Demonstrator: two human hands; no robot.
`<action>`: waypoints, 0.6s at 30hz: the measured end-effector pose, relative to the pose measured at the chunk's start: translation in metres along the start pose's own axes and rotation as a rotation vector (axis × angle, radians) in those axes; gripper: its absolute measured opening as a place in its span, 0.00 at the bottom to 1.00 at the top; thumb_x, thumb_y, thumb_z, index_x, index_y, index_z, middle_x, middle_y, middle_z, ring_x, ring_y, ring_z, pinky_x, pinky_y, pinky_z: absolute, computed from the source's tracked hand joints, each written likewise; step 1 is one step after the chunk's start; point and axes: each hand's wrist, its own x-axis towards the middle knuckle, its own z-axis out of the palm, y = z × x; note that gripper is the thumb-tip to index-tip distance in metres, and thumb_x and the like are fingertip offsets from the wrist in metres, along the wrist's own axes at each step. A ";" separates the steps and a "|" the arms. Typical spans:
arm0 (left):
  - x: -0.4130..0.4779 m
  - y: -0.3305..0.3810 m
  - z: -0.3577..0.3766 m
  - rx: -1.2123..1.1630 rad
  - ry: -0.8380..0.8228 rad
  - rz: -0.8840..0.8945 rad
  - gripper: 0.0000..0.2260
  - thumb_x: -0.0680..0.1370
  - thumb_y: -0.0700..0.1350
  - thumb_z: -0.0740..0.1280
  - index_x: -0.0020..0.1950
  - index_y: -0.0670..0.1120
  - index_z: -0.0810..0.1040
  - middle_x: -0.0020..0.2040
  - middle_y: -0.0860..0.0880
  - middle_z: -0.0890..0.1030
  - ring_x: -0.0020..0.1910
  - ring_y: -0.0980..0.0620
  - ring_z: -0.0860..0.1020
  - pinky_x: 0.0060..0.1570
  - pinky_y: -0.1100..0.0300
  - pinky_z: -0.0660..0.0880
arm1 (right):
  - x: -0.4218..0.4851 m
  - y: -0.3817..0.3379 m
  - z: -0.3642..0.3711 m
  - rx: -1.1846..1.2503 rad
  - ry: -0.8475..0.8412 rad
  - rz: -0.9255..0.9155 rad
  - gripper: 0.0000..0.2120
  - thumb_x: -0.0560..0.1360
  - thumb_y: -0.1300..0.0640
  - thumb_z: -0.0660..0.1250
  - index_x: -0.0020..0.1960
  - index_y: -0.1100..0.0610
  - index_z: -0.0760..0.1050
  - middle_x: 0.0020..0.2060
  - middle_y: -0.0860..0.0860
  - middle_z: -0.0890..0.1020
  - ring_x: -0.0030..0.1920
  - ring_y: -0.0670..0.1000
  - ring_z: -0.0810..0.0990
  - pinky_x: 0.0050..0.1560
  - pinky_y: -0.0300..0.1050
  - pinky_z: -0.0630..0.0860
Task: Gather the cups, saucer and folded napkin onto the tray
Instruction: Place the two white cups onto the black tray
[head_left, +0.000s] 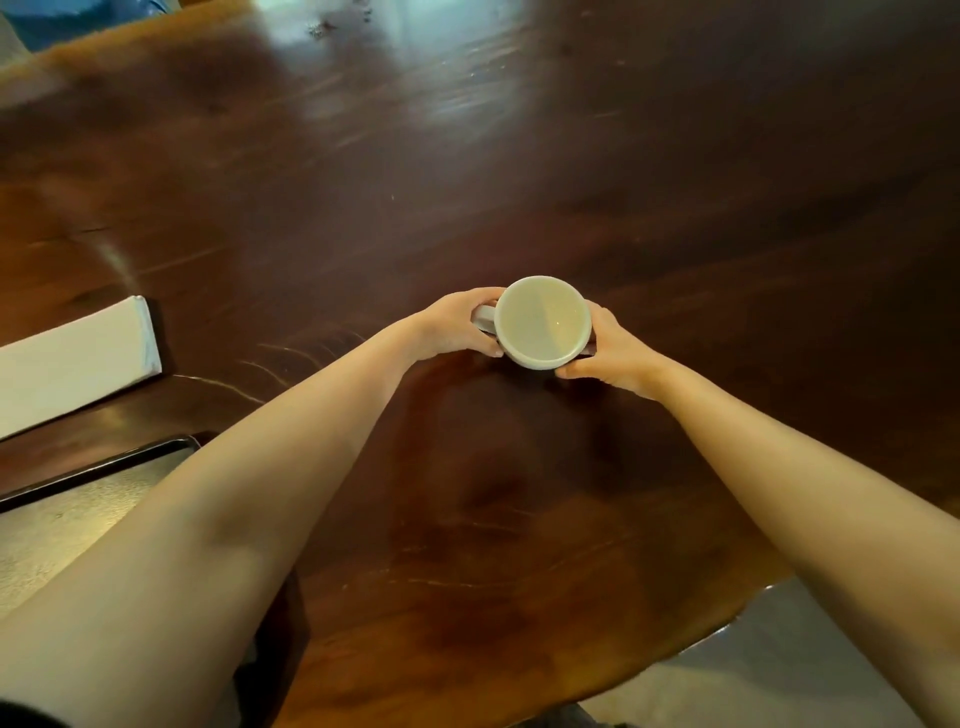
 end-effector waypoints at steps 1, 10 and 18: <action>-0.001 0.001 0.000 -0.013 0.002 -0.005 0.32 0.69 0.31 0.72 0.70 0.50 0.69 0.63 0.49 0.74 0.66 0.47 0.70 0.69 0.47 0.68 | 0.000 -0.002 0.000 0.004 -0.002 0.009 0.43 0.66 0.67 0.75 0.73 0.50 0.57 0.69 0.52 0.60 0.65 0.48 0.64 0.66 0.47 0.67; -0.021 0.016 -0.007 -0.131 0.047 -0.008 0.30 0.70 0.30 0.71 0.69 0.50 0.70 0.64 0.49 0.74 0.65 0.49 0.70 0.64 0.58 0.70 | -0.014 -0.037 -0.011 0.069 -0.045 -0.019 0.40 0.68 0.73 0.69 0.72 0.51 0.56 0.68 0.52 0.63 0.65 0.50 0.66 0.58 0.43 0.71; -0.069 0.038 -0.034 -0.138 0.110 0.060 0.29 0.71 0.30 0.70 0.70 0.48 0.70 0.61 0.51 0.76 0.61 0.52 0.70 0.62 0.59 0.65 | -0.034 -0.098 -0.013 -0.020 -0.084 -0.107 0.39 0.68 0.73 0.68 0.72 0.51 0.56 0.64 0.50 0.64 0.63 0.49 0.66 0.58 0.43 0.69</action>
